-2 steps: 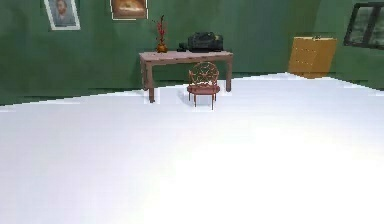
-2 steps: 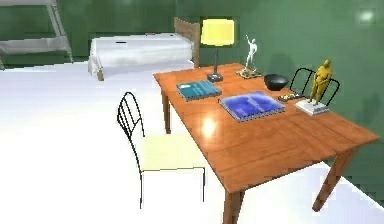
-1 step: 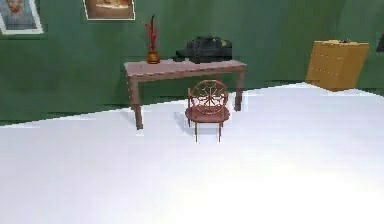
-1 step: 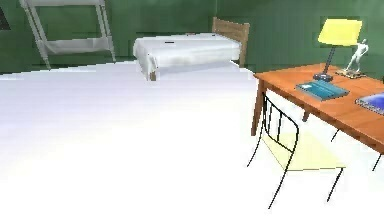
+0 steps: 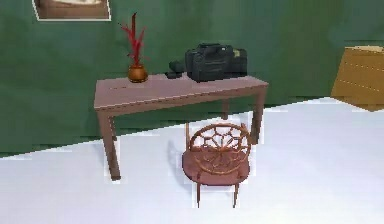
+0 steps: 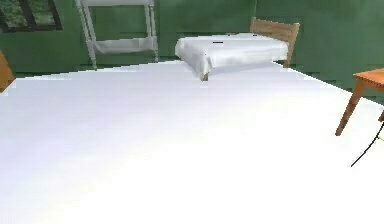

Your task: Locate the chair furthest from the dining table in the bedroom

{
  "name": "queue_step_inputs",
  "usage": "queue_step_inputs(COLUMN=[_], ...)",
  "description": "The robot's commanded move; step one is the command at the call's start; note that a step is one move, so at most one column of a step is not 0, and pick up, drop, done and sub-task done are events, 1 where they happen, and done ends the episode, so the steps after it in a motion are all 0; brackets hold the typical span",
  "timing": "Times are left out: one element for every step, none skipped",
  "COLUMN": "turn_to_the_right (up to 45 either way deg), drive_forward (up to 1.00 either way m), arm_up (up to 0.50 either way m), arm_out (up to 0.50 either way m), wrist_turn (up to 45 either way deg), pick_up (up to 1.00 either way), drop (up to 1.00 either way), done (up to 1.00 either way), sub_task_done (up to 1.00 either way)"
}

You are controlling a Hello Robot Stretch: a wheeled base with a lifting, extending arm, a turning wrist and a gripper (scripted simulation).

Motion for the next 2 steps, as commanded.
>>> queue_step_inputs(turn_to_the_right=[3.0, 0.0], drive_forward=[0.0, 0.35], arm_up=[0.0, 0.0], arm_out=[0.0, 0.0], wrist_turn=[0.0, 0.0], pick_up=[0.0, 0.0], drop=[0.0, 0.0], done=[0.0, 0.0], sub_task_done=[0.0, 0.0])
